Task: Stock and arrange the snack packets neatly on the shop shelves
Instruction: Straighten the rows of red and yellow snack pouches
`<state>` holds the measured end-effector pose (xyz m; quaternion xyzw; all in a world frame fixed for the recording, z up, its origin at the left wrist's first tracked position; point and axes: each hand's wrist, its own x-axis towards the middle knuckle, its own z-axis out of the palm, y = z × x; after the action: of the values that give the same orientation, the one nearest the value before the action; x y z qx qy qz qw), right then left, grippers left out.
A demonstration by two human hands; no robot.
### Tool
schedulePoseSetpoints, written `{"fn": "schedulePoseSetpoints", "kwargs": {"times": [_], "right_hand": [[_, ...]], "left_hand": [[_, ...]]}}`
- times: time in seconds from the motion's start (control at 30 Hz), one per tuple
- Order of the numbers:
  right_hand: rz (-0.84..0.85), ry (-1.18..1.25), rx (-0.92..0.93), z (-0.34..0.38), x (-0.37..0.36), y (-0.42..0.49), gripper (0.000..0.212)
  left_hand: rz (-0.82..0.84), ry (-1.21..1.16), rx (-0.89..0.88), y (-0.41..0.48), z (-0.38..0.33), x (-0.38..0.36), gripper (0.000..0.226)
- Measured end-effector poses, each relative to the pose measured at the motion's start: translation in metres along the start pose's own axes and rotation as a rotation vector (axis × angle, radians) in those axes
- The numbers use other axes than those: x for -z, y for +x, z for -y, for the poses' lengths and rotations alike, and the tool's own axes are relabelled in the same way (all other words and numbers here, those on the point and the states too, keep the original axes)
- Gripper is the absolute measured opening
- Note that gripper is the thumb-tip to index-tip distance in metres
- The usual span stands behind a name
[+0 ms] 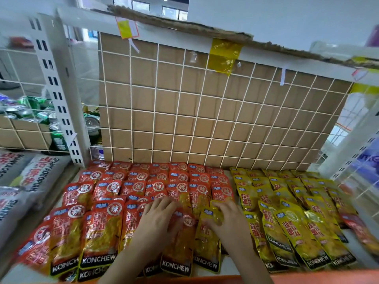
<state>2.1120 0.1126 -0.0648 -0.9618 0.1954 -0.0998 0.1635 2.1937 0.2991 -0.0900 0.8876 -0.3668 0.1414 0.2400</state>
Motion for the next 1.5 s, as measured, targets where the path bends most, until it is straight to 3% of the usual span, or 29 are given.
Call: {"fn": "schedulePoseSetpoints", "kwargs": {"times": [0.13,0.3,0.57,0.73,0.87,0.97,1.07,1.2,1.37,1.5], "right_hand": [[0.120,-0.146,-0.022,0.002,0.009,-0.009,0.137],[0.154,-0.120,-0.035,0.010,0.012,-0.011,0.085],[0.101,0.013,-0.020,0.007,0.007,-0.007,0.048],[0.069,0.148,-0.063,-0.003,0.007,-0.006,0.037],[-0.053,0.238,-0.038,-0.010,0.010,-0.008,0.011],[-0.123,0.321,-0.055,-0.016,0.018,-0.009,0.011],[-0.200,0.420,-0.072,-0.022,0.032,-0.012,0.012],[-0.338,0.501,-0.086,-0.037,0.057,-0.021,0.019],[-0.364,0.622,-0.141,-0.067,0.080,-0.034,0.018],[-0.385,0.657,-0.170,-0.082,0.090,-0.045,0.018]], "left_hand": [[0.107,0.052,-0.057,-0.005,-0.013,-0.004,0.042],[0.183,0.077,-0.044,-0.005,-0.015,-0.001,0.044],[0.324,0.044,0.007,-0.006,-0.019,0.007,0.056],[0.349,0.049,0.035,-0.005,-0.021,0.010,0.059],[0.352,0.044,0.028,-0.003,-0.022,0.012,0.059],[0.311,0.029,0.043,0.002,-0.021,0.013,0.047],[0.316,-0.036,0.026,0.011,-0.027,0.009,0.062],[0.353,-0.082,0.001,0.032,-0.040,0.006,0.046],[0.435,-0.008,-0.068,0.059,-0.062,-0.011,0.053],[0.553,0.050,-0.101,0.071,-0.073,-0.022,0.071]]}}
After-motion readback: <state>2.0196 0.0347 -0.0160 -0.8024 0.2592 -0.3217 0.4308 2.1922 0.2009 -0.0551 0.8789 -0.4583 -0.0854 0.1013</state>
